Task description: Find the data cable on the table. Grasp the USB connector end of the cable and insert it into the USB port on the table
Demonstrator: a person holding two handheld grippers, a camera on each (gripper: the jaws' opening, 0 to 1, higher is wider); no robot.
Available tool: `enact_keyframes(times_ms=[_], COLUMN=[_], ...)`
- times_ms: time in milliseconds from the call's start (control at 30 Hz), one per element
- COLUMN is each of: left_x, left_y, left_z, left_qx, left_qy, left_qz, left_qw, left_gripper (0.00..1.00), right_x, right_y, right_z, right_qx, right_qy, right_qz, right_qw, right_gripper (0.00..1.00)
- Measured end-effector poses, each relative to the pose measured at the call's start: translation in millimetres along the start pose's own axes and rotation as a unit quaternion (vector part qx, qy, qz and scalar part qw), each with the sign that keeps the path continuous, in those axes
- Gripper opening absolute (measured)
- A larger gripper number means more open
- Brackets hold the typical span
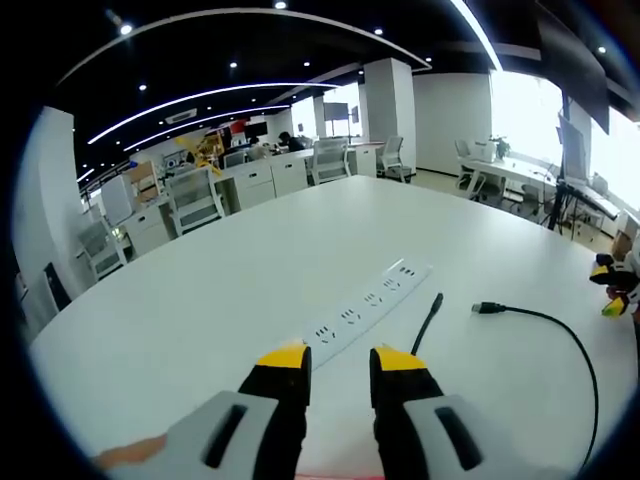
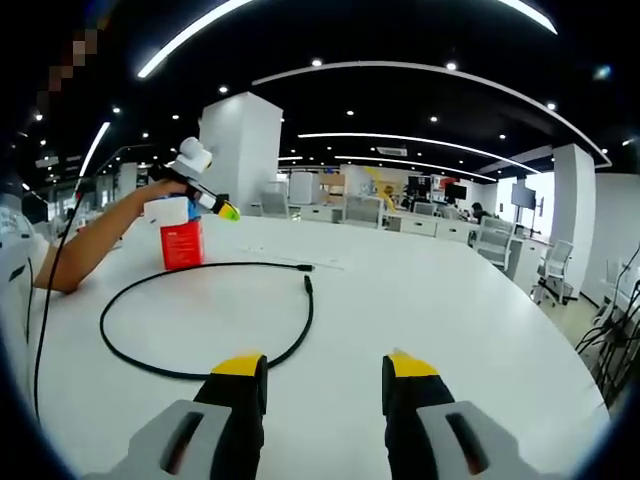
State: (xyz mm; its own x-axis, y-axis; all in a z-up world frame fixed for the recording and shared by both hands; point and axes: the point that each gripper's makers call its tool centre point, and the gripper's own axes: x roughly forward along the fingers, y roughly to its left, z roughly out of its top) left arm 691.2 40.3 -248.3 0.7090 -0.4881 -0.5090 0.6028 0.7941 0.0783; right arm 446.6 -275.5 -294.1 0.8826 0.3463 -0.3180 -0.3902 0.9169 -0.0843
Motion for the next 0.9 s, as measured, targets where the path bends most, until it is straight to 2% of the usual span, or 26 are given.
enact_keyframes(times_ms=[267,567,800,900], left_x=[0,0,1,1], left_y=[1.2,2.1,2.4,2.3], left_z=[0.4,1.3,1.4,1.3], left_qx=[0.000,0.000,0.000,0.000], left_qy=[0.000,-0.001,-0.001,-0.001], left_qz=[0.000,0.000,0.000,0.000], left_qw=[1.0000,1.0000,1.0000,1.0000], left_gripper=[0.24,0.24,0.24,0.24], right_x=[10,12,12,15], right_y=[4,1,-1,0], right_z=[1.9,1.2,9.3,6.9], right_qx=[0.000,0.006,0.006,0.007], right_qy=[0.002,0.000,-0.010,0.000], right_qz=[0.007,0.001,-0.001,0.003], right_qw=[1.0000,1.0000,0.9999,1.0000], right_gripper=[0.48,0.48,0.47,0.47])
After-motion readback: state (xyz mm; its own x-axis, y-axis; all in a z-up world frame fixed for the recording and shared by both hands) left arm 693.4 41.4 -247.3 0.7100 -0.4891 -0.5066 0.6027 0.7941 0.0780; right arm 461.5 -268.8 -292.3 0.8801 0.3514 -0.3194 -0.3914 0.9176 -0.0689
